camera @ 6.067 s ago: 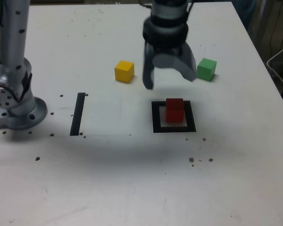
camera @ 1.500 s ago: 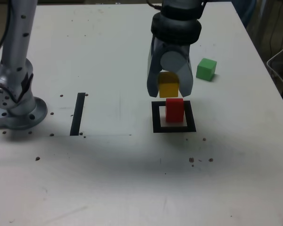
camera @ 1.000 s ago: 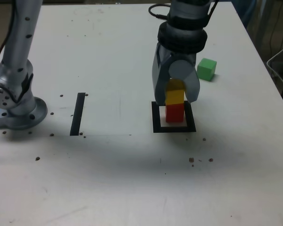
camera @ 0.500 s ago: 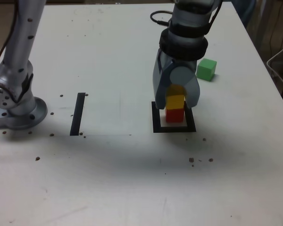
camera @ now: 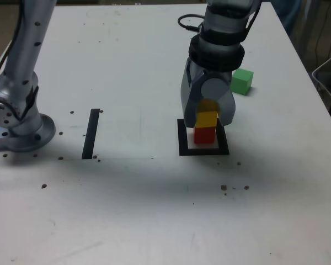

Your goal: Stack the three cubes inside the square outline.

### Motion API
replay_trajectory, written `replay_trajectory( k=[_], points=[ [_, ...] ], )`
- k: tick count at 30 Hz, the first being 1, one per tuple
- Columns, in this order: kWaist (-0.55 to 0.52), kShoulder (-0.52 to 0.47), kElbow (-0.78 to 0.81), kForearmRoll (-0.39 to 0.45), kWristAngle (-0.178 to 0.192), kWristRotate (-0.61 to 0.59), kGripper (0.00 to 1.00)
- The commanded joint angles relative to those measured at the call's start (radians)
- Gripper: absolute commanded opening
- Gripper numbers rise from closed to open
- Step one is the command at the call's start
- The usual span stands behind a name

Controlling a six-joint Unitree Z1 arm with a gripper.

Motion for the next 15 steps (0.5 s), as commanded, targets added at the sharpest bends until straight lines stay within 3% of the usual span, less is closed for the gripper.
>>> replay_trajectory(
  k=[1,5,9,11,15],
  points=[
    [0.002,0.006,0.004,-0.002,-0.003,0.002,0.25],
    [0.005,0.007,0.010,-0.006,-0.021,0.009,0.41],
    [0.009,0.005,0.012,-0.014,-0.032,0.023,0.79],
    [0.009,0.002,0.014,-0.018,-0.028,0.024,0.93],
    [0.010,-0.002,0.021,-0.021,-0.009,0.018,1.00]
  ],
)
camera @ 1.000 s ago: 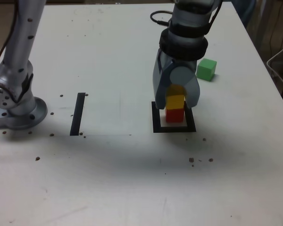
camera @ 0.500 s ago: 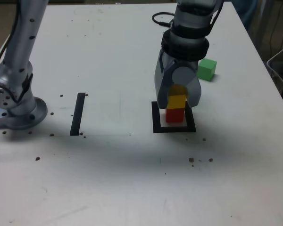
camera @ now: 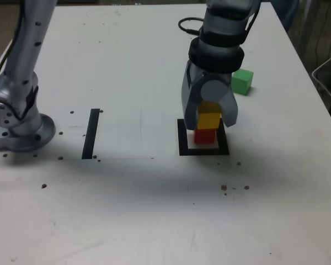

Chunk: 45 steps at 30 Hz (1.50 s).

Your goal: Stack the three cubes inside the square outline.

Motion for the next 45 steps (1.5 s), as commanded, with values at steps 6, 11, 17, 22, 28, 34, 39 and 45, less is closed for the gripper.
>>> replay_trajectory(
  k=[6,11,17,22,28,34,39,45],
  points=[
    [0.004,-0.016,0.001,0.004,0.026,-0.006,1.00],
    [0.004,-0.040,-0.004,0.028,0.042,-0.008,1.00],
    [0.008,-0.095,-0.030,0.075,0.084,0.014,1.00],
    [0.039,-0.132,-0.083,0.099,0.106,0.171,1.00],
    [0.093,-0.127,-0.128,0.123,0.112,0.372,1.00],
    [0.178,-0.085,-0.154,0.126,0.129,0.502,1.00],
    [0.230,-0.027,-0.200,0.122,0.187,0.543,1.00],
    [0.245,0.067,-0.310,0.122,0.221,0.575,0.99]
  ],
)
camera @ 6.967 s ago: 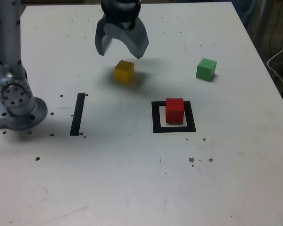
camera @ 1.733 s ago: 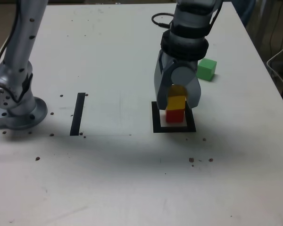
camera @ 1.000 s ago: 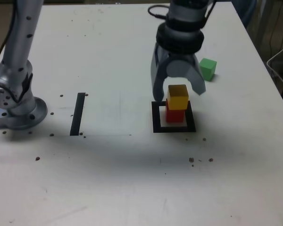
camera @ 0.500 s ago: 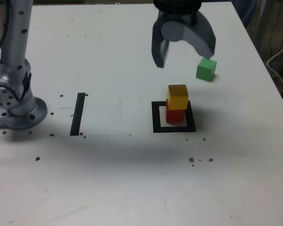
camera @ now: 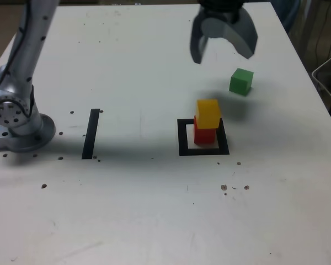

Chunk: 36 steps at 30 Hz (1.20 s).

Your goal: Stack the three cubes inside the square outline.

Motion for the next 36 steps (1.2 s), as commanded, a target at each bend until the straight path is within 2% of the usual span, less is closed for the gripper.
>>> replay_trajectory(
  k=[1,9,20,36],
  points=[
    [0.001,0.033,-0.036,0.000,-0.002,0.006,0.99],
    [0.003,0.136,-0.133,-0.010,-0.026,0.027,0.98],
    [0.018,0.196,-0.156,-0.052,0.010,0.060,0.95],
    [0.046,0.248,-0.156,-0.109,0.007,0.089,0.83]
  ],
)
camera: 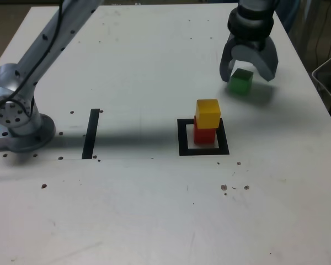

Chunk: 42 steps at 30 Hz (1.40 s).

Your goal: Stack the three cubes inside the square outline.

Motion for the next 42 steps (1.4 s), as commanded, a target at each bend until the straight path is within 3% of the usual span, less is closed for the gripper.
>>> replay_trajectory(
  k=[1,5,14,24,31,36,42],
  points=[
    [0.007,0.007,0.008,-0.002,-0.005,0.007,0.82],
    [0.010,0.003,0.012,-0.005,-0.014,0.021,0.76],
    [0.008,-0.019,0.033,-0.018,-0.012,0.026,0.54],
    [-0.005,-0.029,0.054,-0.048,0.003,0.024,0.40],
    [-0.006,-0.032,0.072,-0.076,0.007,0.012,0.38],
    [-0.007,-0.044,0.080,-0.081,0.004,-0.006,0.28],
    [-0.028,-0.104,0.097,-0.058,-0.001,-0.022,0.24]
  ],
)
